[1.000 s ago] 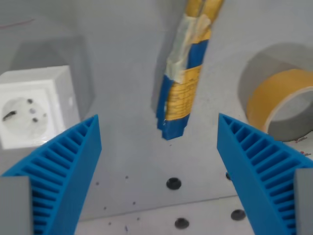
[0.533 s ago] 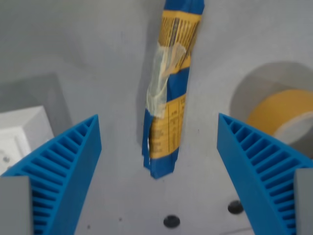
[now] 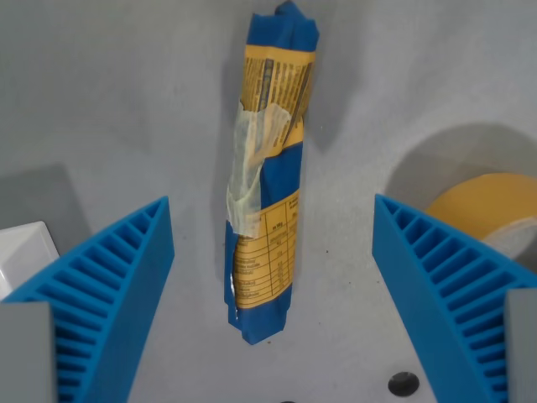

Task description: Pick up the blue bag

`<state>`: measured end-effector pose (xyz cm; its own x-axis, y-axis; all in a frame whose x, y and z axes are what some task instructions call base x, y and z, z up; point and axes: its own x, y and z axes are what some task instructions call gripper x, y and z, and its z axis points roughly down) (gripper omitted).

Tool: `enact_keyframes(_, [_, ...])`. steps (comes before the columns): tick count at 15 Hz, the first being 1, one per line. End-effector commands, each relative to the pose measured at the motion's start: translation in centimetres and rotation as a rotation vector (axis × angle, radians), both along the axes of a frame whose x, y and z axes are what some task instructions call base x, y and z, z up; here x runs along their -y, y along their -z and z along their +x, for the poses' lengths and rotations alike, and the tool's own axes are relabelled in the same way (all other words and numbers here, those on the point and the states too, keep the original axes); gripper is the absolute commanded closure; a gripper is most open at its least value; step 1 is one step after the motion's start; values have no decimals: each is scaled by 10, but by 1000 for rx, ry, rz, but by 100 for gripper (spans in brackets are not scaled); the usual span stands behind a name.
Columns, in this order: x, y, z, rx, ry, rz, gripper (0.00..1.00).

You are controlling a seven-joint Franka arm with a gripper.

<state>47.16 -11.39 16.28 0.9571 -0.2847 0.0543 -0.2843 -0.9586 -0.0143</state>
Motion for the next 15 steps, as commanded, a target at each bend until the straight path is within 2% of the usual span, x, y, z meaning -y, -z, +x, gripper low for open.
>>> enact_keyframes(1, [-3, -15, -6, 14, 38, 35, 0])
enact_keyframes(3, [-6, -16, -9, 10, 30, 34, 0])
enact_keyframes(5, [-1, -6, -12, 16, 25, 31, 0])
enact_keyframes(8, [0, 8, -1, 36, 22, 26, 0])
enact_keyframes(10, [-1, 19, -5, 41, 20, 26, 0])
enact_keyframes(11, [-1, 24, -5, 47, 20, 25, 100])
enact_keyframes(15, [-1, 24, -5, 47, 20, 25, 100])
